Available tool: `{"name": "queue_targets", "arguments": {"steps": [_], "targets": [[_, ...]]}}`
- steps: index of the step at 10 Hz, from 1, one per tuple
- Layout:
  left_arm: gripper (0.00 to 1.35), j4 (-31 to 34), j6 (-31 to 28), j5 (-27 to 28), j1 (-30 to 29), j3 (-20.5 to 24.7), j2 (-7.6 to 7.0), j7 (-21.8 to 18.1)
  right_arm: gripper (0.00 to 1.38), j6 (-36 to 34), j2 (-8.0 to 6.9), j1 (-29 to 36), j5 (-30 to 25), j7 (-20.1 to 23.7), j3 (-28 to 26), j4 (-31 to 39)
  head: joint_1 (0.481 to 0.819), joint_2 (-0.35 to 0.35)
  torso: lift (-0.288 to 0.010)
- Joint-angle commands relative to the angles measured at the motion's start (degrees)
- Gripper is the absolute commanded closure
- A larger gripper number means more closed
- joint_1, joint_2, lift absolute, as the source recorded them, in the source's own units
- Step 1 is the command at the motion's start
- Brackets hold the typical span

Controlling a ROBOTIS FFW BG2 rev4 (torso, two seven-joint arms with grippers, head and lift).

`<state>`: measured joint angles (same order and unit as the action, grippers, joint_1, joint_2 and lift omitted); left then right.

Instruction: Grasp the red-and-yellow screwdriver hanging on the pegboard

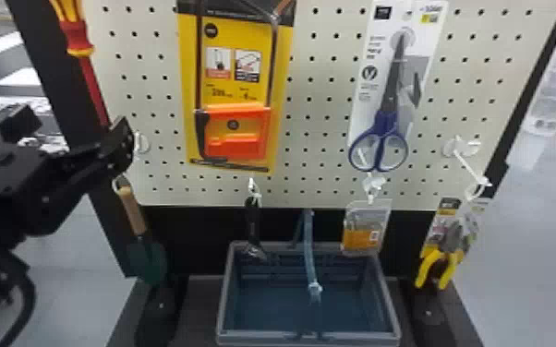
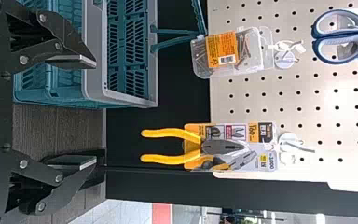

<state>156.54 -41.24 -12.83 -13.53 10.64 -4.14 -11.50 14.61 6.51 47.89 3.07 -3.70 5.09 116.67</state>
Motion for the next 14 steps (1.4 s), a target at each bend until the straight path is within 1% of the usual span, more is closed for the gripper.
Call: {"name": "queue_targets", "arguments": {"steps": [1, 4, 5, 6, 7, 8, 9, 11, 12, 13, 14], "targets": [[0.13, 0.06, -3.59, 0.08, 4.39, 1.22, -0.87, -2.13, 0.53, -0.11, -0.01, -0.36, -0.08, 0.09, 0.01, -0.02, 0.549, 0.0, -0.1], [0.13, 0.06, -9.83, 0.17, 12.39, 3.24, -3.24, -8.37, 0.53, -0.37, -0.1, -1.1, -0.34, 0.71, 0.01, -0.44, 0.549, 0.0, -0.1], [0.13, 0.06, -12.11, 0.17, 14.72, 3.77, -4.38, -9.95, 0.53, -0.55, -0.18, -1.59, -0.52, 0.97, 0.09, -0.72, 0.549, 0.0, -0.1], [0.13, -0.23, -14.4, -1.94, 16.69, 4.39, -6.05, -9.95, 0.53, -0.55, -0.27, -1.96, -0.7, 1.23, 0.09, -0.86, 0.549, 0.0, -0.1], [0.13, -1.49, -16.86, -4.31, 18.91, 5.44, -8.08, -11.0, 0.53, -0.64, -0.45, -2.21, -0.87, 1.59, 0.09, -0.86, 0.549, 0.0, -0.1], [0.13, -3.32, -17.65, -4.93, 21.0, 5.97, -10.27, -13.9, 0.53, -0.64, -0.54, -2.57, -0.96, 1.76, 0.09, -1.0, 0.549, 0.0, -0.1], [0.13, -4.44, -18.88, -3.96, 22.85, 5.97, -11.59, -16.1, 0.53, -0.64, -0.62, -2.7, -0.96, 1.85, 0.09, -1.14, 0.549, 0.0, -0.1], [0.13, -9.23, -18.97, -3.17, 26.91, 6.06, -13.44, -20.23, 0.53, -0.64, -0.62, -2.82, -1.05, 2.03, 0.09, -1.14, 0.549, 0.0, -0.1], [0.13, -13.02, -19.67, -5.37, 29.74, 6.14, -14.84, -22.08, 0.53, -0.64, -0.62, -2.94, -1.05, 2.03, 0.09, -1.14, 0.549, 0.0, -0.1], [0.13, -15.13, -19.76, -3.43, 32.57, 5.79, -16.25, -25.15, 0.53, -0.64, -0.62, -3.07, -1.05, 2.11, 0.09, -1.14, 0.549, 0.0, -0.1], [0.12, -16.12, -20.82, -0.18, 35.4, 5.27, -17.66, -28.06, 0.53, -0.64, -0.62, -3.07, -1.05, 2.2, 0.09, -1.14, 0.549, 0.0, -0.1]]}}
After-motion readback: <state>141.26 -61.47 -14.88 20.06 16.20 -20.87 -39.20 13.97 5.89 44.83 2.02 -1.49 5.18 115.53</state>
